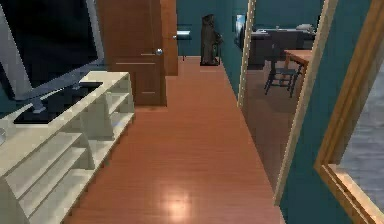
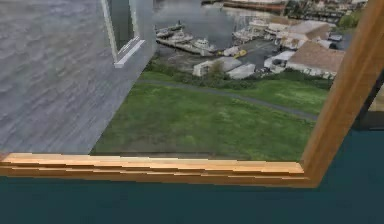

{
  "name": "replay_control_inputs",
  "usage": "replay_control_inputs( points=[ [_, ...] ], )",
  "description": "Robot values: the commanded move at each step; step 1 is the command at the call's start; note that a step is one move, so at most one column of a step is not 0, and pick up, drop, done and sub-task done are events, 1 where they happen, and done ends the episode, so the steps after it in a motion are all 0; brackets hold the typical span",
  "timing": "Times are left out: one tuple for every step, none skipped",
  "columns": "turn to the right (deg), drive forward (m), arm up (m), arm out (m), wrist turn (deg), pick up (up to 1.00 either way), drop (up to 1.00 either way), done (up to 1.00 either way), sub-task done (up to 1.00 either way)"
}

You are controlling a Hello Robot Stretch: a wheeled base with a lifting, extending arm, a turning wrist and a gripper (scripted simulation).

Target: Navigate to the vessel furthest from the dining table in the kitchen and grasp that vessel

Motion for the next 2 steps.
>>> replay_control_inputs(
  points=[
    [0.0,1.00,0.00,0.00,0.0,0.00,0.00,0.00,0.00],
    [6.0,0.00,0.00,0.00,0.0,0.00,0.00,0.00,0.00]
  ],
)
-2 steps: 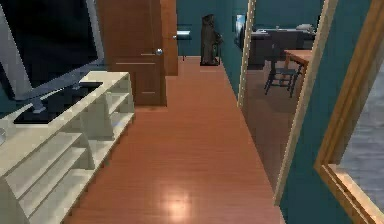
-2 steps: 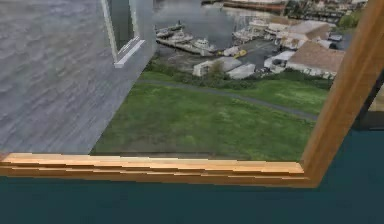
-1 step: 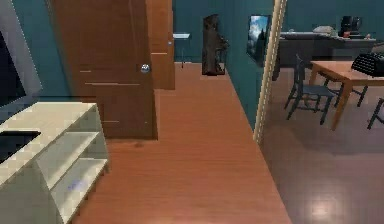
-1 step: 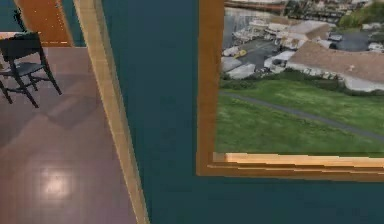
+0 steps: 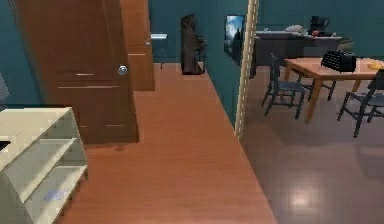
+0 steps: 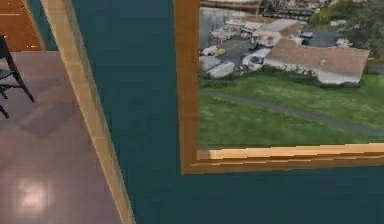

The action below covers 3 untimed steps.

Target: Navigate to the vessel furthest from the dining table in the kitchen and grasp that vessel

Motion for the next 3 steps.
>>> replay_control_inputs(
  points=[
    [0.0,0.45,0.00,0.00,0.0,0.00,0.00,0.00,0.00],
    [39.0,0.00,0.00,0.00,0.0,0.00,0.00,0.00,0.00],
    [0.0,0.50,0.00,0.00,0.0,0.00,0.00,0.00,0.00]
  ],
)
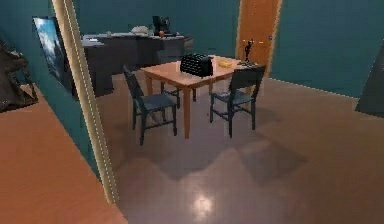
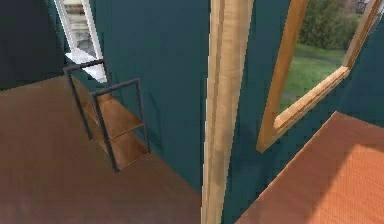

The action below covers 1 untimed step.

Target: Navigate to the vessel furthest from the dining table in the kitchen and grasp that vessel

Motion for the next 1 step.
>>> replay_control_inputs(
  points=[
    [6.0,0.00,0.00,0.00,0.0,0.00,0.00,0.00,0.00]
  ],
)
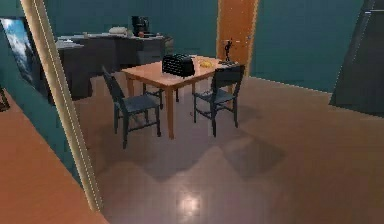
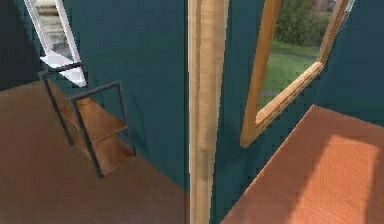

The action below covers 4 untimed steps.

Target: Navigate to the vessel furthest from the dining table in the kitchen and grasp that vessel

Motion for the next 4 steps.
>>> replay_control_inputs(
  points=[
    [0.0,0.90,0.00,0.00,0.0,0.00,0.00,0.00,0.00],
    [33.0,0.00,0.00,0.00,0.0,0.00,0.00,0.00,0.00],
    [0.0,0.05,0.00,0.00,0.0,0.00,0.00,0.00,0.00],
    [-45.0,0.00,0.00,0.00,0.0,0.00,0.00,0.00,0.00]
  ],
)
